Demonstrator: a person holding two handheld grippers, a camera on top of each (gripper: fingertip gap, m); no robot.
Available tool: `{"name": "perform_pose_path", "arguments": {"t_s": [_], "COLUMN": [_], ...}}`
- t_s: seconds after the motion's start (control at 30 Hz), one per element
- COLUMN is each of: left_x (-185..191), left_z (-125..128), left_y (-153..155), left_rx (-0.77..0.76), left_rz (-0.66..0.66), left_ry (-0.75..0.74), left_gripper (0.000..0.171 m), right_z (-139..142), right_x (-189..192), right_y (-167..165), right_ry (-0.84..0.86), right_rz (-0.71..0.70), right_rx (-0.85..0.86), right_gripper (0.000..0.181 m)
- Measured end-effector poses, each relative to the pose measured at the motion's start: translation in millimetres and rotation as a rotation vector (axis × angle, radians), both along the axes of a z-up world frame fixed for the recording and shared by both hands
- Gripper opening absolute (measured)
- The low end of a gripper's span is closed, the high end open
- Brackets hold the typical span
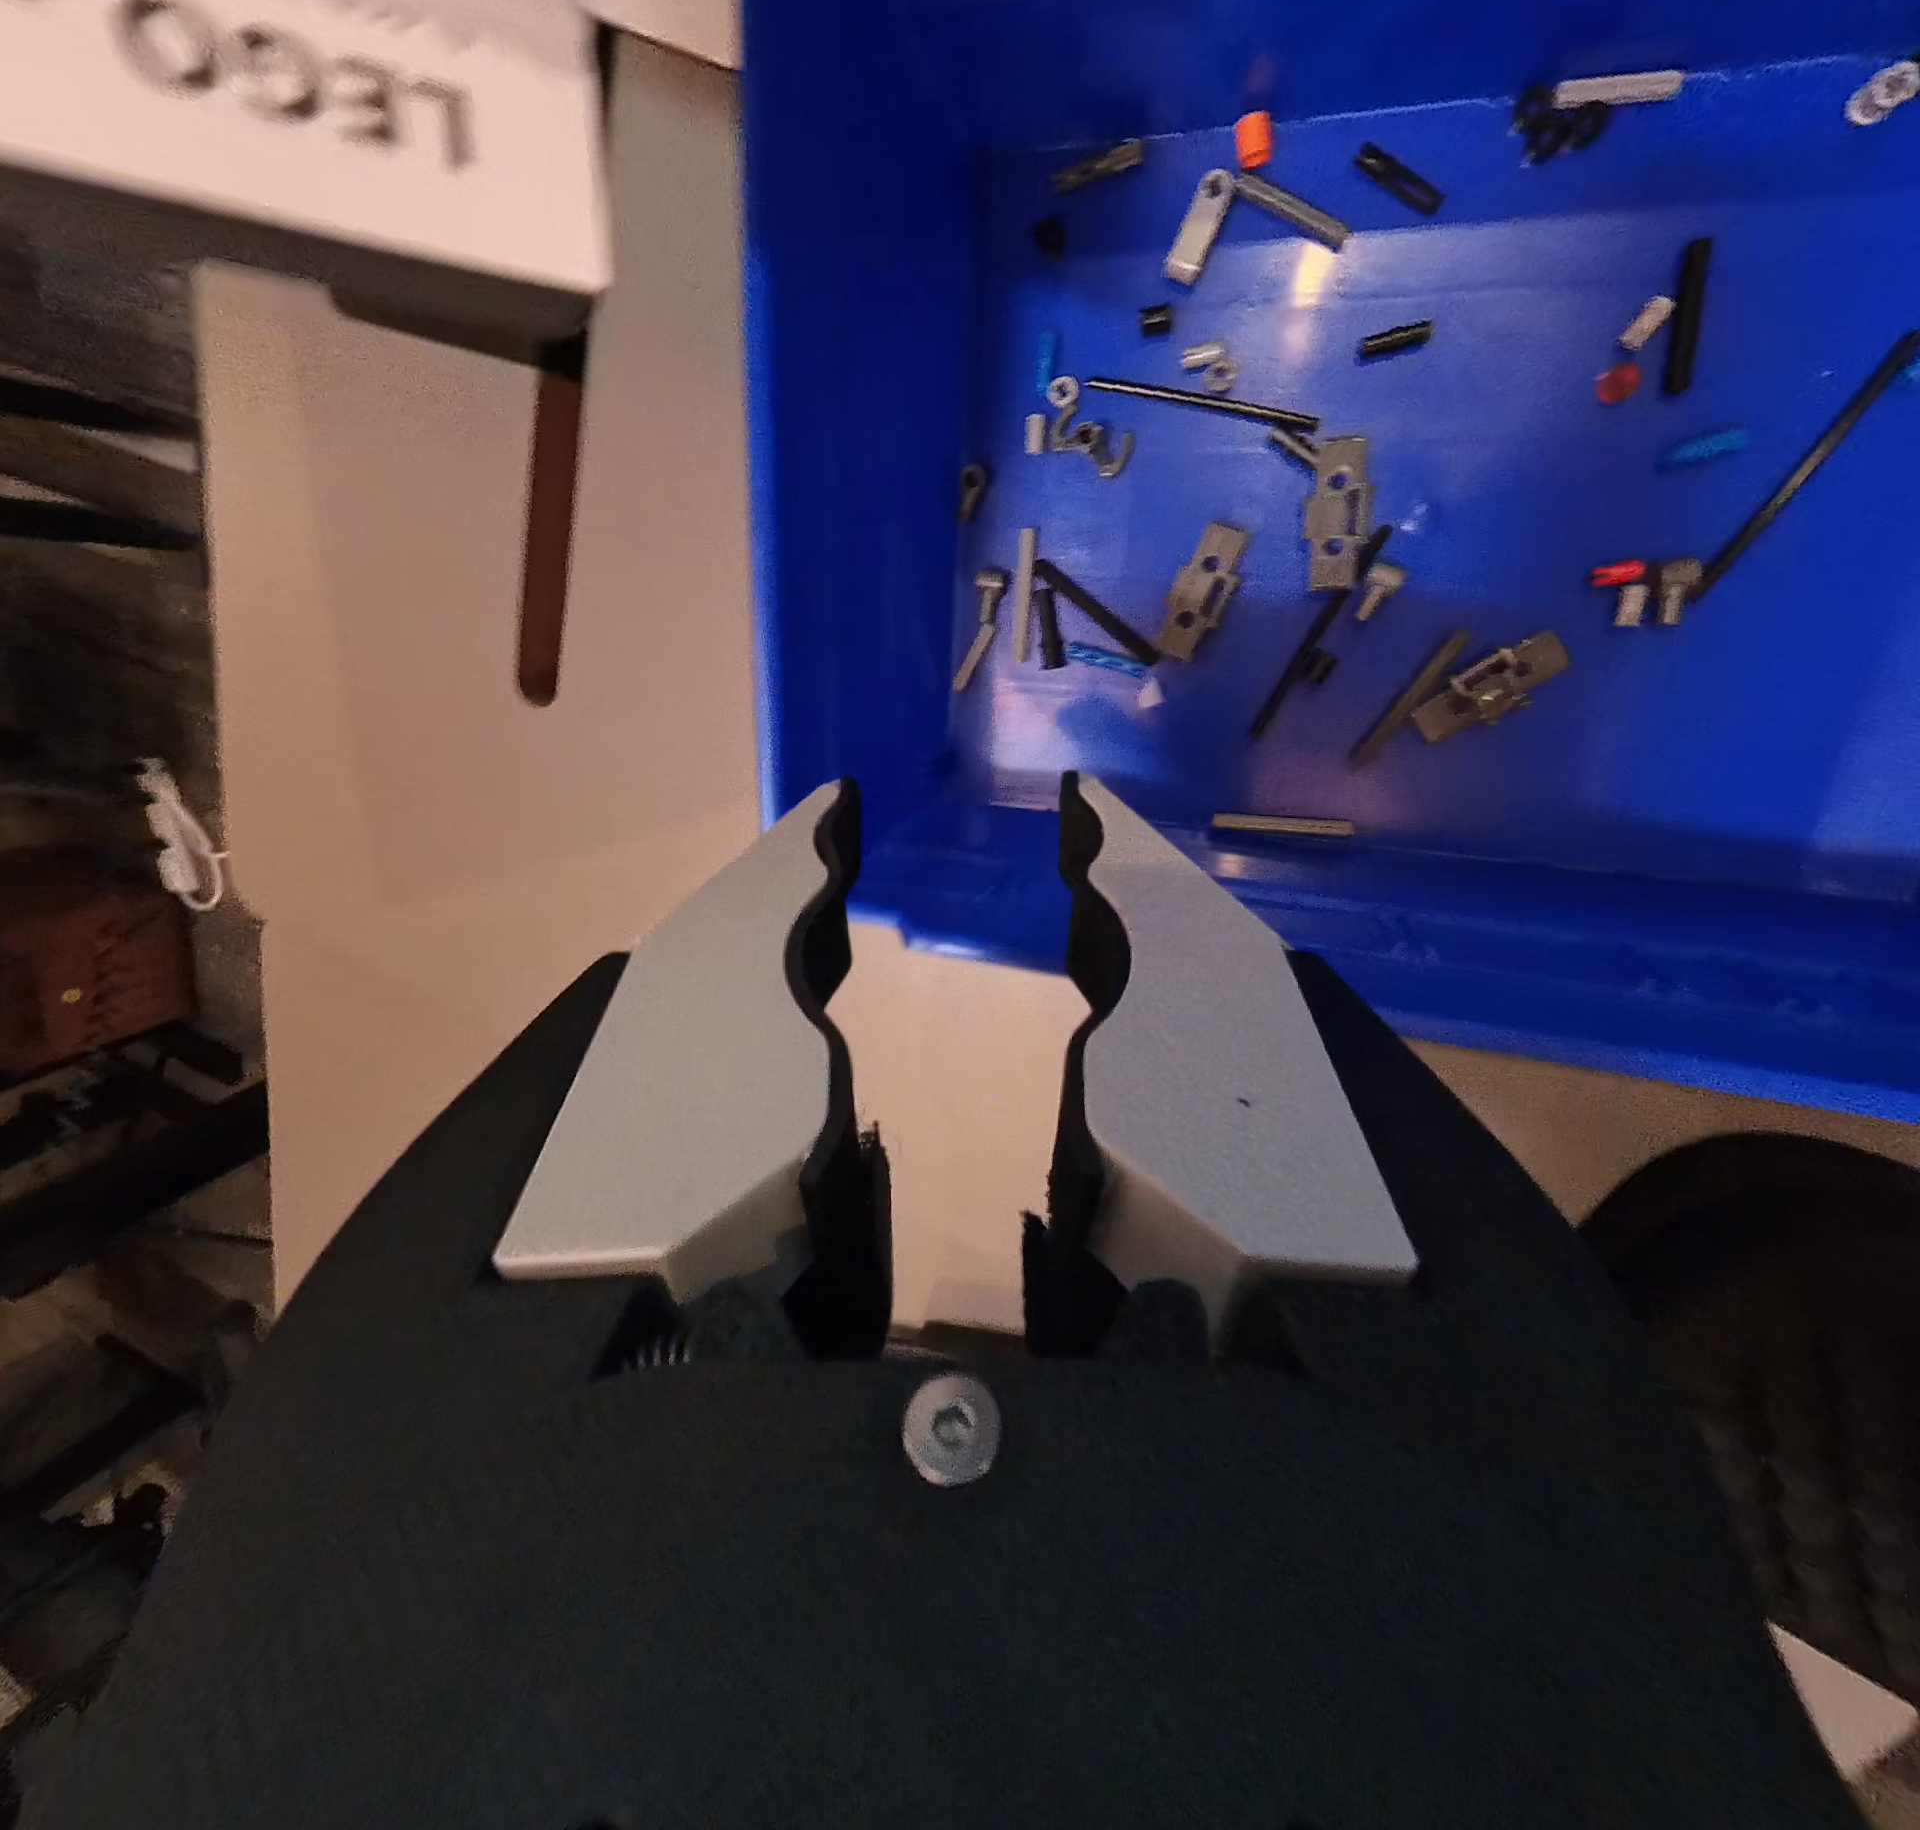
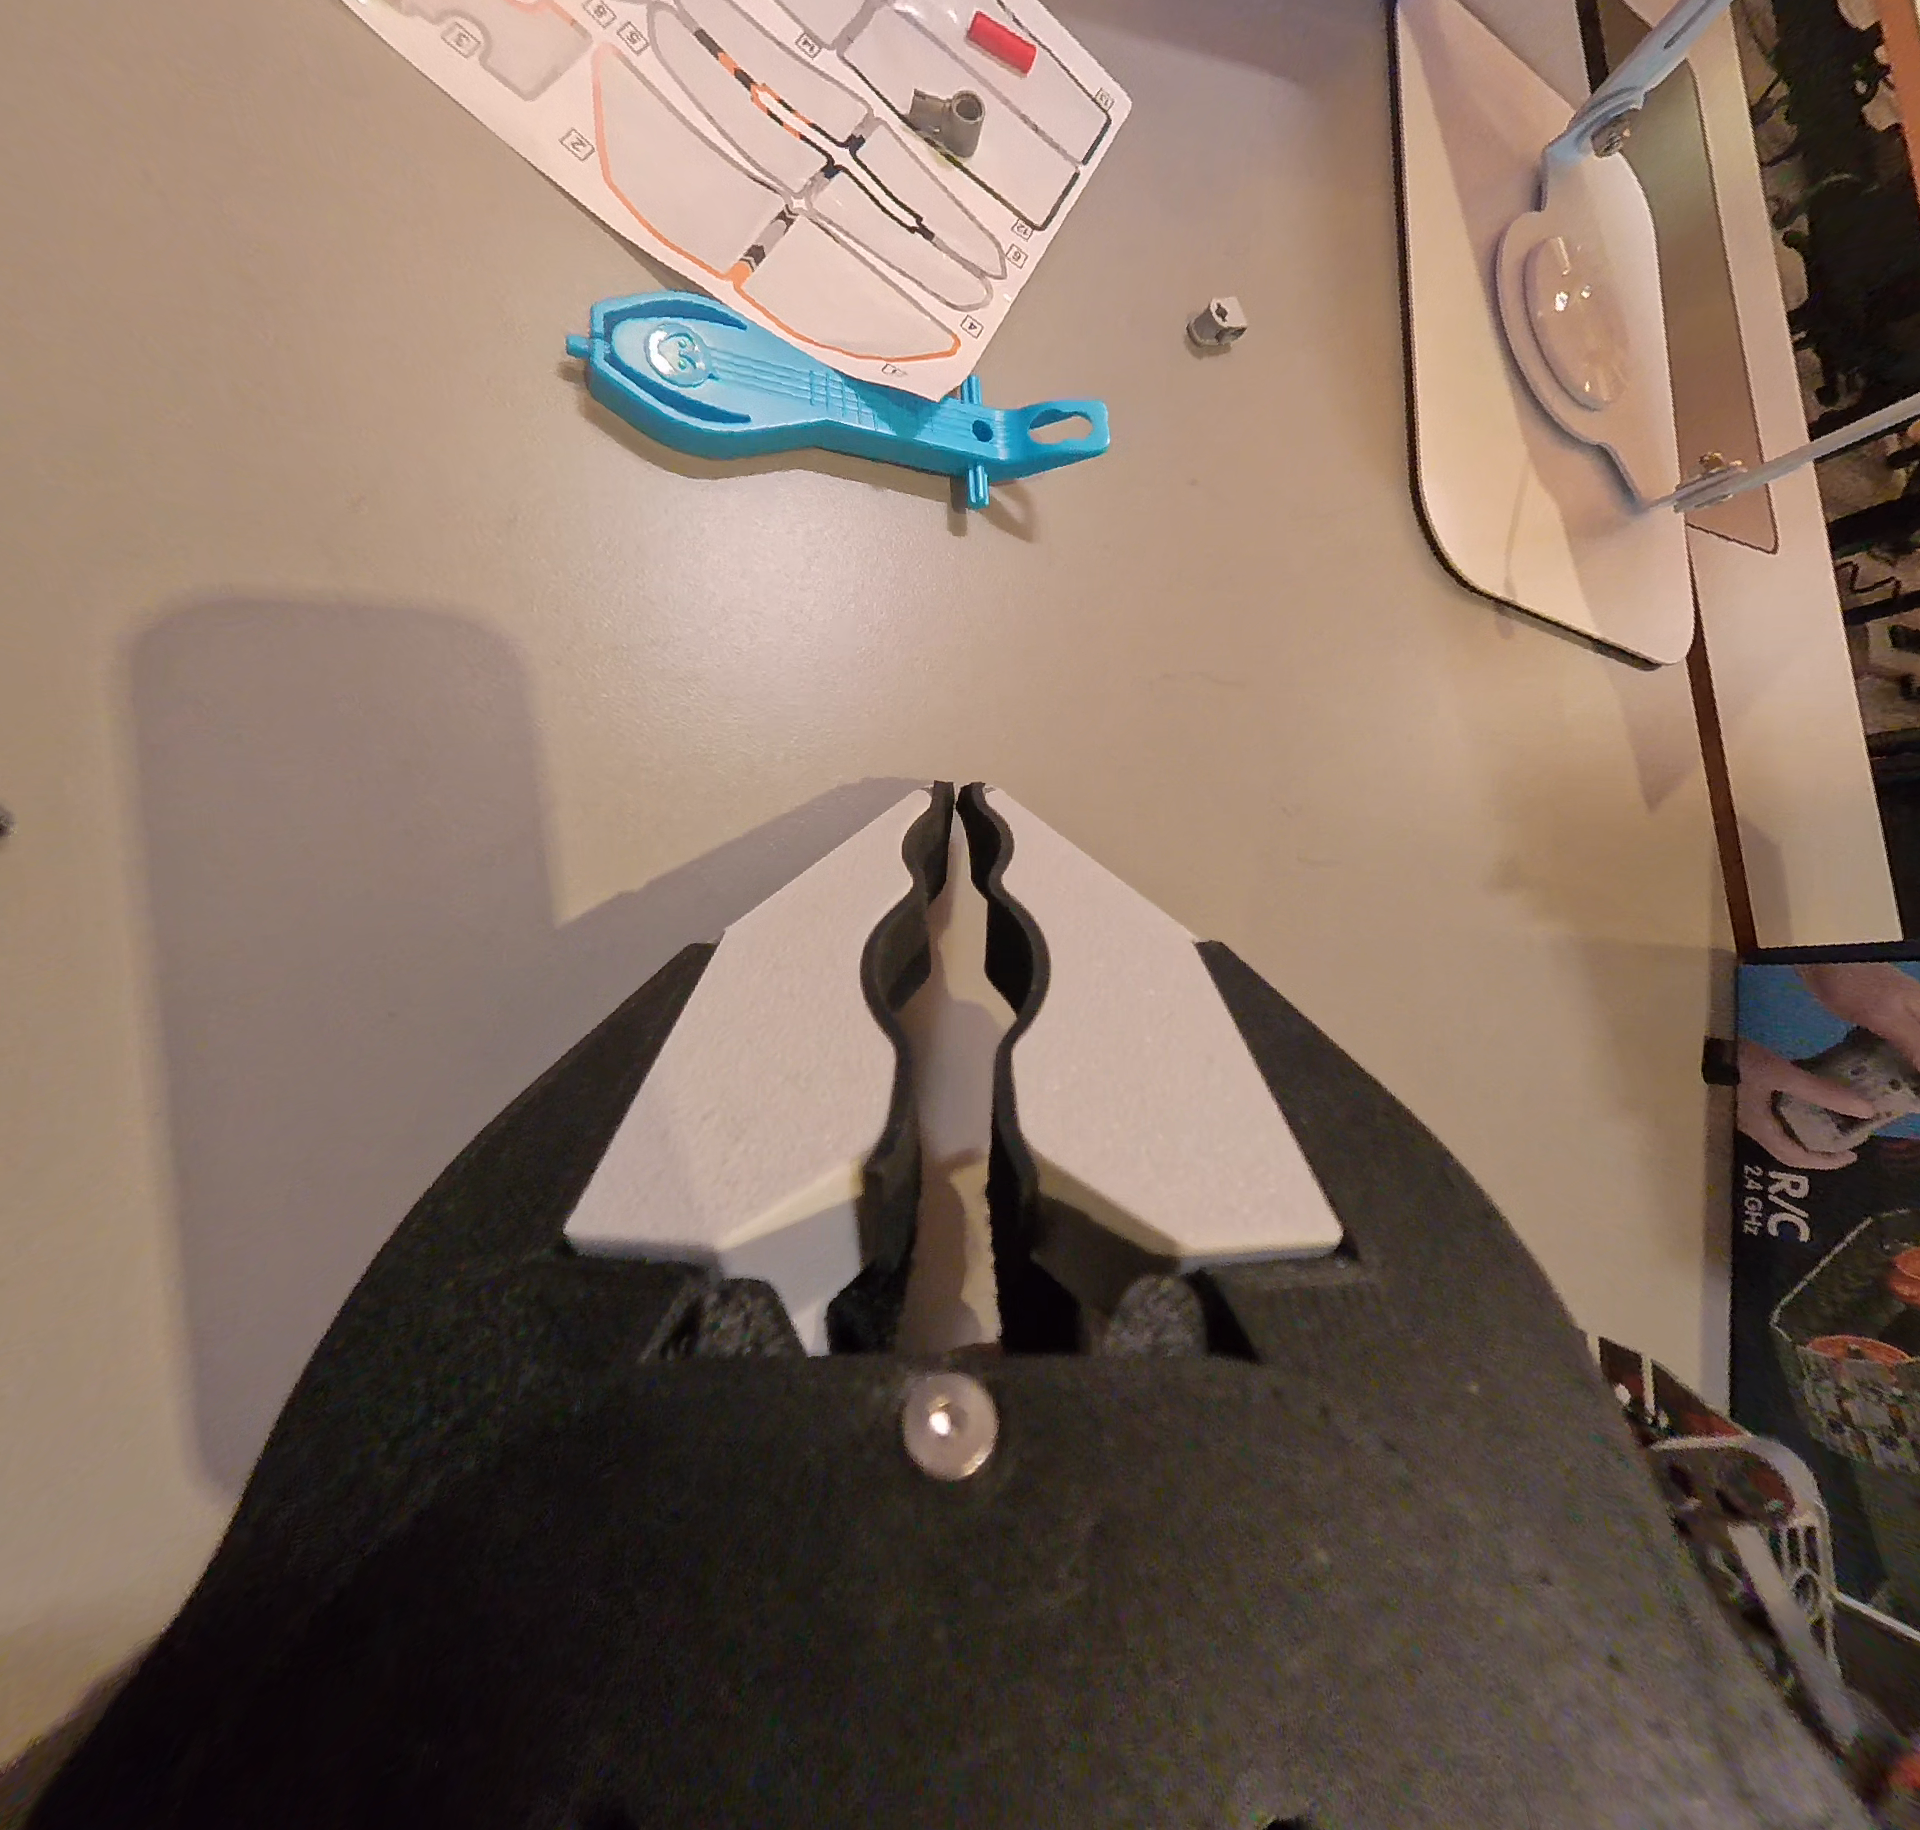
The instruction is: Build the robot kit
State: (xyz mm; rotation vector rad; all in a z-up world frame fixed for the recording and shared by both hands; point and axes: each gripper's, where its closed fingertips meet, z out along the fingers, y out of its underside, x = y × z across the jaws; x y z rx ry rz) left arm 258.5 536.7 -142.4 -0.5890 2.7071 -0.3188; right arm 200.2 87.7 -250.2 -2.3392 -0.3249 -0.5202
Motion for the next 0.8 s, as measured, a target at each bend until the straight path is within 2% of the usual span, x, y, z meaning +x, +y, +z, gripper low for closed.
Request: {"name": "perform_pose_path", "arguments": {"t_s": [0.13,0.27,0.33,0.4,0.43,0.8], "left_x": [23,35,36,35,36,21], "left_z": [4,-23,-36,-48,-51,-41], "left_y": [23,47,48,43,39,29], "left_rx": [-0.067,-0.104,-0.162,-0.204,-0.215,-0.175], "left_rz": [0.113,0.211,0.227,0.233,0.233,0.346], "left_ry": [-0.092,-0.044,0.0,0.047,0.059,0.088], "left_gripper": [0.042,0.044,0.04,0.017,0.012,0.009], "right_z": [1,1,1,1,0,-1], "right_x": [-1,0,1,1,1,1], "right_y": [1,1,0,1,1,2], "right_ry": [-0.003,-0.007,-0.005,-0.002,0.0,-0.015], "right_rz": [0.001,-0.002,-0.006,-0.006,-0.006,-0.003], "right_rx": [0.002,-0.001,0.0,0.001,-0.001,-0.013], "right_gripper": [0.0,0.0,0.0,0.0,0.0,0.0]}}
